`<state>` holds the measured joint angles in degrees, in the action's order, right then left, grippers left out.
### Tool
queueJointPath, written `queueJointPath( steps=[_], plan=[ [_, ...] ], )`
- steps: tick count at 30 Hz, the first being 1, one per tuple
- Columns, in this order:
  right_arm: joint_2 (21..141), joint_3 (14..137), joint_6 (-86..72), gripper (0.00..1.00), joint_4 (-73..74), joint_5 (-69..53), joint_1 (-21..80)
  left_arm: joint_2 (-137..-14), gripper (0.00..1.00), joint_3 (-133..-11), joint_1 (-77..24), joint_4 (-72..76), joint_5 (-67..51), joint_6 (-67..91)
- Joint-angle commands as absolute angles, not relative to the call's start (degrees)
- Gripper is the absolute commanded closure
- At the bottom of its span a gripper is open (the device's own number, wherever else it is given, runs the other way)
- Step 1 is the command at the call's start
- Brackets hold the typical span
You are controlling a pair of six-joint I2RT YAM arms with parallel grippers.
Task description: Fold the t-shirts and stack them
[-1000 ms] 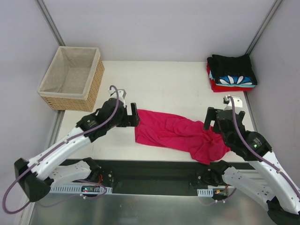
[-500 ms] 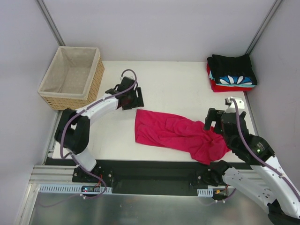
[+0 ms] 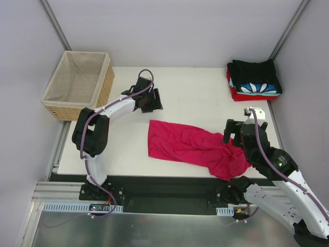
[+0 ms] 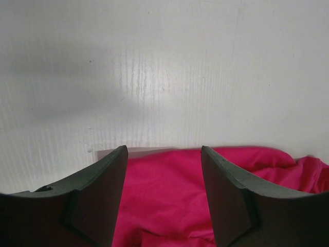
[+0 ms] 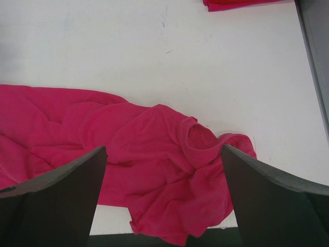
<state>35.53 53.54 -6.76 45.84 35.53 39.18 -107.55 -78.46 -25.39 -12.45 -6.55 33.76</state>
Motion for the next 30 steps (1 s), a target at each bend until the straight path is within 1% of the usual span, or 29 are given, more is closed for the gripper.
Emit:
queueJointPath(
  steps=[1, 5, 10, 13, 19, 23, 28, 30],
  plan=[
    [36.6, 53.6, -5.9, 0.03, 43.3, 35.9, 39.1, -104.9, 0.44, -74.0, -24.1, -12.6, -8.1, 35.7],
    [36.8, 53.4, -6.2, 0.03, 42.9, 35.2, 39.1, -103.0, 0.47, -69.8, -23.9, -12.5, -8.3, 36.4],
    [36.8, 53.2, -6.7, 0.03, 43.0, 34.8, 39.0, -102.4, 0.48, -66.4, -23.8, -11.8, -7.9, 36.5],
    [36.5, 53.0, -6.9, 0.04, 43.2, 34.8, 38.9, -103.0, 0.49, -66.1, -23.8, -11.1, -8.3, 36.6],
    [35.4, 53.0, -6.6, 0.03, 44.2, 35.8, 39.0, -106.0, 0.55, -68.3, -23.8, -9.1, -8.8, 36.3],
    [35.2, 53.1, -6.3, 0.03, 45.0, 36.6, 39.0, -108.1, 0.63, -70.2, -23.7, -8.7, -8.5, 36.4],
    [34.5, 53.2, -6.1, 0.03, 46.1, 37.4, 39.1, -110.2, 0.83, -71.5, -23.6, -8.3, -8.4, 36.3],
    [34.3, 53.2, -6.0, 0.03, 46.5, 37.7, 38.9, -110.7, 0.87, -71.8, -23.6, -8.2, -8.6, 36.2]
  ],
)
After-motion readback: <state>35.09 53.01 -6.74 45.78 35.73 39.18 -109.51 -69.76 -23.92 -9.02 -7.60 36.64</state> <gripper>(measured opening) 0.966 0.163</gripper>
